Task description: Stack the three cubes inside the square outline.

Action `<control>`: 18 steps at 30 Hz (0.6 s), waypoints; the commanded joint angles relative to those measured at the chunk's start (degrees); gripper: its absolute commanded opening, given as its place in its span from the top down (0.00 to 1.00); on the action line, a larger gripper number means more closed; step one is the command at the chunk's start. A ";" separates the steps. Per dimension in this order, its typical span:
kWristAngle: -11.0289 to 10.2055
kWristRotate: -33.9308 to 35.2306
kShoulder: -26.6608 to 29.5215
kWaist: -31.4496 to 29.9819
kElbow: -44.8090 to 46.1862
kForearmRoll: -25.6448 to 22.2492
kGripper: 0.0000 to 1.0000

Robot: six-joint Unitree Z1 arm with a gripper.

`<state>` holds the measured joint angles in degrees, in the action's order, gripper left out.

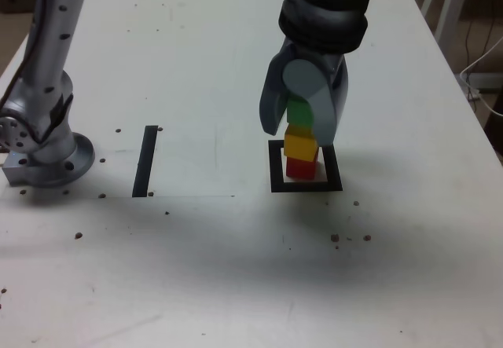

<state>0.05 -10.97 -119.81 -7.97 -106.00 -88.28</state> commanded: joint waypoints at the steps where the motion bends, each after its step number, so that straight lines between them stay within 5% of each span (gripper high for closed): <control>1: 0.11 -0.12 -0.55 0.14 -0.21 -0.21 0.73; 18: 0.39 -0.90 -1.75 0.71 0.28 0.32 0.73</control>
<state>0.34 -11.73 -121.23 -7.39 -105.81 -87.86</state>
